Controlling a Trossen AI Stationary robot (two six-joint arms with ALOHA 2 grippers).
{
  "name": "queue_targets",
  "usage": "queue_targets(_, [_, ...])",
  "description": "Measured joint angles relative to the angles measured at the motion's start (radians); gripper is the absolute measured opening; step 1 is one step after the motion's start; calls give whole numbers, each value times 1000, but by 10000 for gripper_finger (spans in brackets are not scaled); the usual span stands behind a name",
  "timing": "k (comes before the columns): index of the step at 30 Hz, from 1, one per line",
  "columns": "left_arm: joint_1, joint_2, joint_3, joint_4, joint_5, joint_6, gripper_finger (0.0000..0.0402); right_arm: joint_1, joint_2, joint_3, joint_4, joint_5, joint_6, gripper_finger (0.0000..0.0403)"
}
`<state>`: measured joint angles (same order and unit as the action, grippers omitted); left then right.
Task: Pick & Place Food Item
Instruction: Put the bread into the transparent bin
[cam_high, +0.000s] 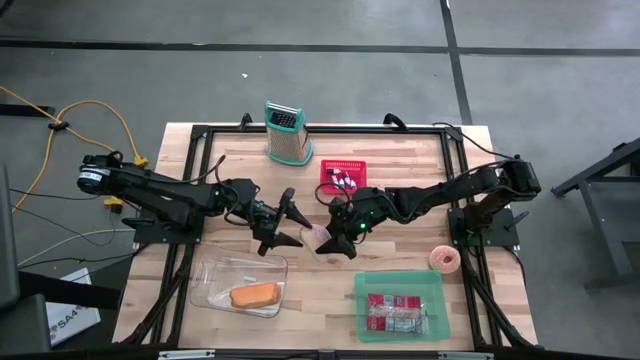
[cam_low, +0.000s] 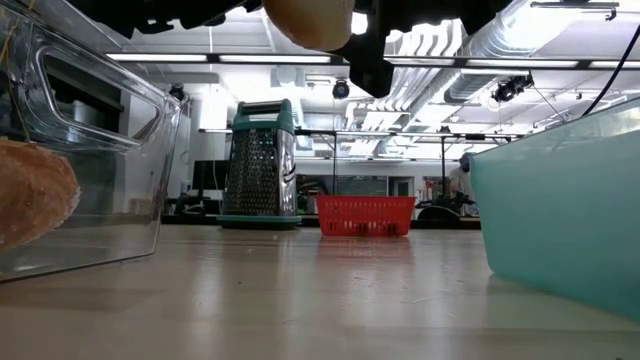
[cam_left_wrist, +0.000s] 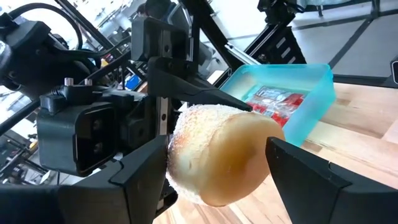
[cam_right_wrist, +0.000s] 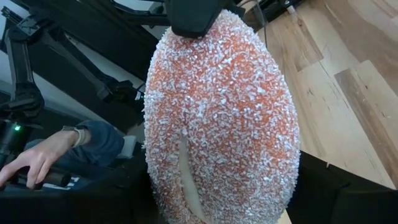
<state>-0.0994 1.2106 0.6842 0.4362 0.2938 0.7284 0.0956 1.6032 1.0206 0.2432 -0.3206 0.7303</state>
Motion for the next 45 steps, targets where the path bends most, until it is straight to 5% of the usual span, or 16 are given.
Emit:
queue_targets(11, [0,0,0,3,3,-3,258,0,0,0,19,1,2,255])
queue_targets(34, [0,0,0,25,-9,-48,144,1,0,0,24,7,3,255])
queue_targets(45, [0,0,0,40,-9,-48,137,0,-1,0,27,0,2,255])
